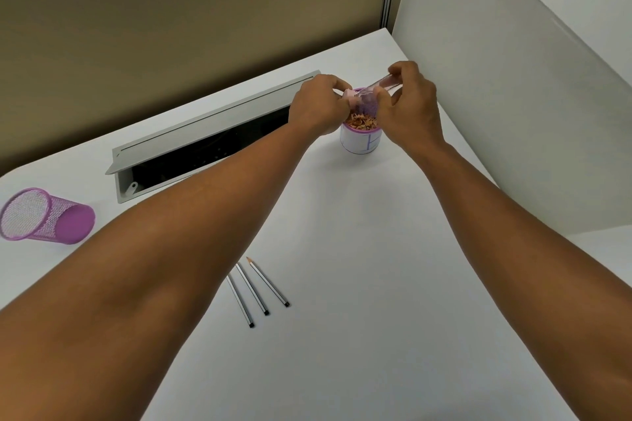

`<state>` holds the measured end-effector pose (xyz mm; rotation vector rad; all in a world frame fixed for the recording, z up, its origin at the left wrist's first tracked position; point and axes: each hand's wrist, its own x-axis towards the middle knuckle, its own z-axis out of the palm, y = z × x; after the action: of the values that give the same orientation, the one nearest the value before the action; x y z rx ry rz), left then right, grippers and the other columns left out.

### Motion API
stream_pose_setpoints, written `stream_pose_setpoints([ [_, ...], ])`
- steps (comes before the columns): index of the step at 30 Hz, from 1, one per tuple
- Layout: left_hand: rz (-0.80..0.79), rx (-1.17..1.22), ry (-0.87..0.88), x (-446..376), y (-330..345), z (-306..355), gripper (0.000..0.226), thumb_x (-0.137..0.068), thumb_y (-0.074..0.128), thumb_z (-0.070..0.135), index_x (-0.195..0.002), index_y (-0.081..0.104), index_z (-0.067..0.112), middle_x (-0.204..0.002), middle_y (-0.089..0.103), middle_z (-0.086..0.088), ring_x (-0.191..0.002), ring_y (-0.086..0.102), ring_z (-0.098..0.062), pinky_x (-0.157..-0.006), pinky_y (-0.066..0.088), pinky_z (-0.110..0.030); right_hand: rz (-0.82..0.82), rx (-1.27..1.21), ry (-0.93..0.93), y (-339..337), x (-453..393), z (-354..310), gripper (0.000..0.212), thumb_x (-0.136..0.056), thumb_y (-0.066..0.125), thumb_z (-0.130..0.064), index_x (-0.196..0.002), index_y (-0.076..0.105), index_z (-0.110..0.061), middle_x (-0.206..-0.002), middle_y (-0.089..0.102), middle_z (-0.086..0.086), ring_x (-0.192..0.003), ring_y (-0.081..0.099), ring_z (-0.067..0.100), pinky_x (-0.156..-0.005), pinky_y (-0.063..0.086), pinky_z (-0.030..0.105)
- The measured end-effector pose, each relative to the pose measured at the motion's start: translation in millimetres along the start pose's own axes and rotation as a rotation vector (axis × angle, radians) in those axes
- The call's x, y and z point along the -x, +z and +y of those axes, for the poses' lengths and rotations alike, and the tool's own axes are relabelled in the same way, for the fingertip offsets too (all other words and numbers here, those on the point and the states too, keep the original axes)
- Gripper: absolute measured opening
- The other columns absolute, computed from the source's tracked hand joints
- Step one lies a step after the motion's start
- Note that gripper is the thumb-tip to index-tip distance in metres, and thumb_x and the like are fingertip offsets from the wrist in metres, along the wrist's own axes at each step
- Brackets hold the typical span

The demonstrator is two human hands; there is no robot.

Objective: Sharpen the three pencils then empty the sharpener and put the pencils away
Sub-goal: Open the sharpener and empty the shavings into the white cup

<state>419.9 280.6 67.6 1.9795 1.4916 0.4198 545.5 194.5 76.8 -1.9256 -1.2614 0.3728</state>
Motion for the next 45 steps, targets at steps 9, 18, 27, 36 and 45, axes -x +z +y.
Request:
stream_pose_setpoints([
  [9,-0.006,0.009,-0.044,1,-1,-4,0.030,-0.088,0.060,0.047,-0.101,0.073,0.023,-0.097,0.072,0.002,-0.086,0.066,-0.015,-0.076,0.059,-0.037,0.034,0.065,0.012,2,0,-3,0.039,-0.092,0.060,-0.026,-0.127,0.049,-0.015,-0.125,0.059,0.005,-0.111,0.058,0.020,-0.082,0.048,0.023],
  [18,0.009,0.078,-0.072,1,-4,3,0.030,-0.091,0.058,0.042,-0.088,0.075,0.019,-0.095,0.072,0.000,-0.086,0.066,-0.017,-0.078,0.058,-0.038,0.195,0.004,0.124,11,6,-4,0.036,-0.095,0.053,-0.025,-0.127,0.045,-0.013,-0.127,0.057,0.004,-0.112,0.057,0.019,-0.072,0.042,0.014],
  [27,0.026,0.060,-0.083,3,-10,6,0.038,-0.092,0.055,0.044,-0.085,0.076,0.012,-0.088,0.074,-0.006,-0.083,0.068,-0.022,-0.075,0.056,-0.036,0.246,0.043,0.053,21,10,-4,0.033,-0.095,0.051,-0.025,-0.125,0.049,-0.012,-0.125,0.057,0.005,-0.106,0.060,0.020,-0.071,0.040,0.017],
  [36,0.036,0.018,-0.084,3,-8,3,0.038,-0.091,0.054,0.047,-0.085,0.076,0.016,-0.105,0.072,-0.003,-0.085,0.066,-0.018,-0.075,0.057,-0.035,0.177,0.130,-0.069,22,9,-1,0.028,-0.095,0.049,-0.025,-0.120,0.053,-0.012,-0.117,0.059,0.008,-0.098,0.062,0.022,-0.067,0.043,0.020],
  [45,0.006,0.009,-0.090,4,-10,7,0.034,-0.093,0.056,0.046,-0.093,0.076,0.018,-0.089,0.074,-0.001,-0.084,0.067,-0.017,-0.077,0.058,-0.036,0.172,0.096,-0.051,19,4,-3,0.029,-0.094,0.052,-0.028,-0.118,0.054,-0.012,-0.114,0.061,0.007,-0.097,0.061,0.020,-0.068,0.045,0.021],
])
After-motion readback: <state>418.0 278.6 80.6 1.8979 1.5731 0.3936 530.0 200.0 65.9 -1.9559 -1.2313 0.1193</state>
